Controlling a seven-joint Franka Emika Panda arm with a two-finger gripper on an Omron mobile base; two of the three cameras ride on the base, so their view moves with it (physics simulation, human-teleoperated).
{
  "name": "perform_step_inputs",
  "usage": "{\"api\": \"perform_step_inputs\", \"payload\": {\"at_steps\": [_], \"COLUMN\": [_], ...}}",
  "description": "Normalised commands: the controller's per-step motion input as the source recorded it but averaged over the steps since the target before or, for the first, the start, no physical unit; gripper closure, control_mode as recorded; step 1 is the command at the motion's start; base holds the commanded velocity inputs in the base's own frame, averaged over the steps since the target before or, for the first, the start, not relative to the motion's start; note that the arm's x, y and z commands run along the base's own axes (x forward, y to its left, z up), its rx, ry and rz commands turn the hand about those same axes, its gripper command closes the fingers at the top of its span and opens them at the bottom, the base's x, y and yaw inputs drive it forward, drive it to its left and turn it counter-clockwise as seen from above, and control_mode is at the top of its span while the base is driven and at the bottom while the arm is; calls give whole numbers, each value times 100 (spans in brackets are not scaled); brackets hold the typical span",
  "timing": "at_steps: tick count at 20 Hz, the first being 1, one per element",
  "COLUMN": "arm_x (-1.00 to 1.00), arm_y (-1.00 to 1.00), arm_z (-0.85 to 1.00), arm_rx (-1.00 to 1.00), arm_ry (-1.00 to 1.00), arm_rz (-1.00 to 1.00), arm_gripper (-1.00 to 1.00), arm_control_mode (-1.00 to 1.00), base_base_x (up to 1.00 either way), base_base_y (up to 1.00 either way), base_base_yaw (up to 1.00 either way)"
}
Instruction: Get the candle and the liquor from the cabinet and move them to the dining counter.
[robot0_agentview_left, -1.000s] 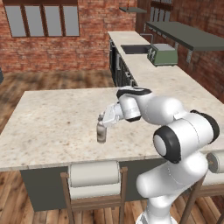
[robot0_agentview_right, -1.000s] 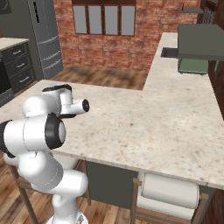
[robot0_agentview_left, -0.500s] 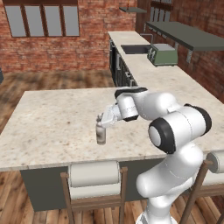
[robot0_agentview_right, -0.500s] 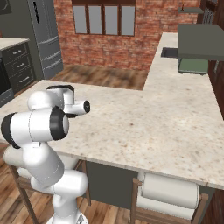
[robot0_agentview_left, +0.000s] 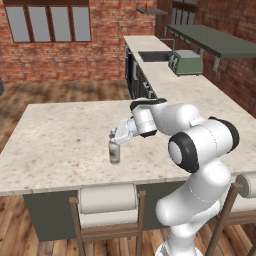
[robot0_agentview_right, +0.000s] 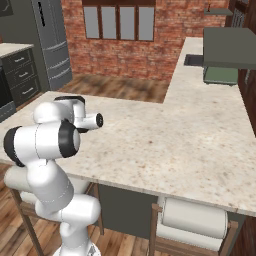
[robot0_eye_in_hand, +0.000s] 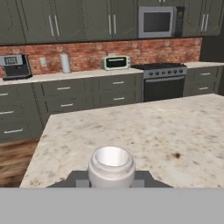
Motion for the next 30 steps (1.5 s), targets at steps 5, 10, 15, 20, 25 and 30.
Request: {"api": "perform_step_inputs", "payload": {"at_steps": [5,10,15,20,25,30], "arm_x": [0,0,0,0,-3,-15], "arm_y": [0,0,0,0,-4,-23], "arm_z": [0,2,20,55,84,87], "arm_rx": [0,0,0,0,0,0], "arm_ry": [0,0,0,0,0,10], "arm_rz": [0,0,-1,-7,-11,-22], "arm_gripper": [-100,-100,-100,-100,-100,-100], "arm_control_mode": [-100,-100,-100,-100,-100,-100], "base_base_x": [0,0,0,0,0,0], "base_base_y": [0,0,0,0,0,0], "base_base_yaw": [0,0,0,0,0,0]}}
